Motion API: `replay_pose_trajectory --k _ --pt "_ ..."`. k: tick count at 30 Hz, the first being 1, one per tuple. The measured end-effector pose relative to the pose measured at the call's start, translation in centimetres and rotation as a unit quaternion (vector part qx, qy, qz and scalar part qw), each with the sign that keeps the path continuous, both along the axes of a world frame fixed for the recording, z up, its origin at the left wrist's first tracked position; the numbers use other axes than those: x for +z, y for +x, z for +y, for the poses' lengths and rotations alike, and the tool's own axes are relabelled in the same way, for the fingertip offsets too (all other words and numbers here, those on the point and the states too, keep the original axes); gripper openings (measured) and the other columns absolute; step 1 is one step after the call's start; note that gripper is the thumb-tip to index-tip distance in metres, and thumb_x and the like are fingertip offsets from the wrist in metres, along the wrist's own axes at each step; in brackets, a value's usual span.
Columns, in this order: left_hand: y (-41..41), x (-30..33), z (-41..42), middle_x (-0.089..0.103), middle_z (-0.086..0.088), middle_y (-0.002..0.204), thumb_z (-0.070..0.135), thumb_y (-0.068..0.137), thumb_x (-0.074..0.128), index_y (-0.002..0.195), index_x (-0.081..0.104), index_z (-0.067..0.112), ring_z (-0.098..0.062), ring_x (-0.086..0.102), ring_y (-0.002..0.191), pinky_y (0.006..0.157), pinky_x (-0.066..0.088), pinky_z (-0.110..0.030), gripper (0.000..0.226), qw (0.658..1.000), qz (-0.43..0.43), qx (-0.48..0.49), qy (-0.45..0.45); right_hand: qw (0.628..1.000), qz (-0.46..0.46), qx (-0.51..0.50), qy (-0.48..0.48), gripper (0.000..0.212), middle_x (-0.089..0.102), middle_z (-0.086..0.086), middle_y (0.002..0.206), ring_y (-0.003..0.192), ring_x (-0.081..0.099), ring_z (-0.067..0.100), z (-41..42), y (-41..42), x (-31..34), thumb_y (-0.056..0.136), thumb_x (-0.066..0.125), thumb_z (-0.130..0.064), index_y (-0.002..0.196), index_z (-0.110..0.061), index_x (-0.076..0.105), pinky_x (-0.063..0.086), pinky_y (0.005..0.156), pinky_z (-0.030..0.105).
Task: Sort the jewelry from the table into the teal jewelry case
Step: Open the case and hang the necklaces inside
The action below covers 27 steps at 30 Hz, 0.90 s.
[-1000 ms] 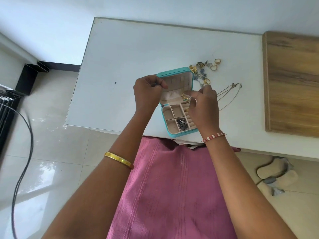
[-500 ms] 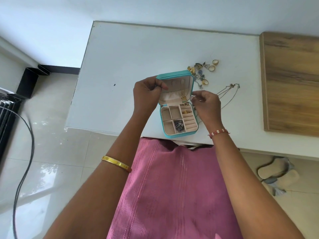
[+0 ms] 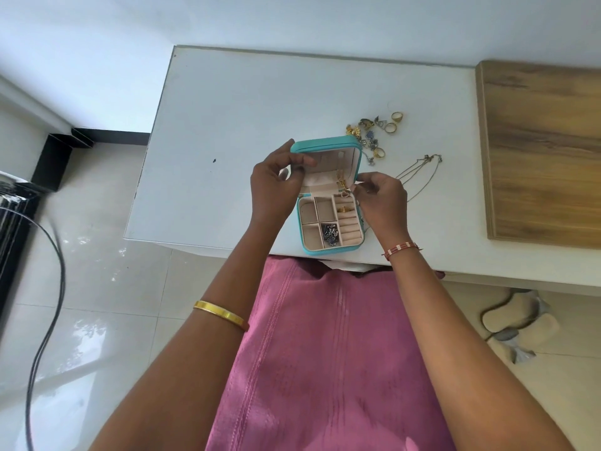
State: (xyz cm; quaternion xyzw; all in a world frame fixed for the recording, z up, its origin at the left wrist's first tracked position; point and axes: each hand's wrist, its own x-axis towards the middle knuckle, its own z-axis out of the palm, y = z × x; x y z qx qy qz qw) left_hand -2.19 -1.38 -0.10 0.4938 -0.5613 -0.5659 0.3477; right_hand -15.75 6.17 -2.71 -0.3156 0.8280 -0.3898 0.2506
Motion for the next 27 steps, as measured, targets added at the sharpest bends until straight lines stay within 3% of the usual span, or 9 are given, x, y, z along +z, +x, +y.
replay_pose_trajectory --k 4,13,17,19,21,24,27 --pt "0.3 0.5 0.7 0.056 -0.011 0.133 -0.010 0.081 0.053 0.084 0.071 0.012 -0.006 0.048 0.124 0.100 0.040 -0.020 0.028 1.000 -0.005 0.006 0.012 1.000 -0.007 -0.011 -0.005 0.025 0.069 0.014 0.102 0.088 0.061 0.014 0.7 -0.4 0.7 0.085 0.063 -0.009 0.109 -0.003 0.066 0.048 0.083 0.023" --pt "0.5 1.2 1.8 0.058 -0.012 0.131 -0.007 0.080 0.055 0.076 0.068 0.025 -0.007 0.048 0.125 0.103 0.040 -0.024 0.035 1.000 -0.004 0.020 0.003 1.000 -0.006 -0.020 -0.019 0.025 0.069 0.015 0.103 0.093 0.065 0.021 1.6 -0.9 1.7 0.085 0.062 -0.009 0.110 -0.002 0.066 0.047 0.081 0.021" --pt "0.7 1.5 2.0 0.060 -0.011 0.128 -0.006 0.080 0.056 0.075 0.067 0.025 0.000 0.050 0.116 0.094 0.040 -0.012 0.033 1.000 -0.019 0.020 -0.013 1.000 -0.006 -0.020 -0.024 0.025 0.069 0.015 0.100 0.090 0.065 0.021 1.8 -0.9 1.8 0.085 0.063 -0.009 0.109 -0.002 0.066 0.051 0.085 0.028" --pt "0.8 1.8 2.3 0.061 -0.008 0.126 -0.005 0.079 0.056 0.076 0.066 0.026 0.002 0.051 0.113 0.096 0.042 -0.018 0.033 0.998 -0.028 0.041 -0.025 0.999 -0.022 -0.026 -0.024 0.025 0.069 0.015 0.098 0.087 0.065 0.022 2.0 -1.1 1.7 0.085 0.063 -0.009 0.108 -0.003 0.066 0.054 0.086 0.036" --pt "0.7 2.3 3.2 0.062 -0.003 0.118 -0.002 0.079 0.055 0.076 0.065 0.029 0.000 0.055 0.109 0.096 0.046 -0.025 0.032 0.993 -0.030 0.084 -0.073 0.998 -0.039 -0.044 -0.027 0.023 0.069 0.016 0.095 0.083 0.064 0.022 2.4 -1.6 1.6 0.084 0.063 -0.009 0.106 -0.003 0.067 0.054 0.086 0.040" --pt "0.0 3.0 5.1 0.059 0.006 0.096 0.000 0.075 0.051 0.074 0.062 0.031 -0.005 0.060 0.094 0.083 0.053 -0.031 0.033 0.982 -0.005 0.120 -0.146 0.995 -0.053 -0.080 -0.037 0.020 0.069 0.016 0.090 0.082 0.064 0.023 3.2 -2.9 1.3 0.083 0.062 -0.007 0.102 -0.003 0.068 0.054 0.085 0.044" --pt "-1.6 3.4 6.7 0.056 0.007 0.086 -0.001 0.074 0.048 0.071 0.060 0.030 -0.002 0.059 0.079 0.074 0.051 -0.025 0.034 0.984 0.017 0.092 -0.152 0.992 -0.057 -0.101 -0.046 0.017 0.066 0.012 0.081 0.077 0.062 0.022 4.0 -4.2 0.9 0.082 0.062 -0.006 0.097 -0.003 0.068 0.054 0.084 0.045"
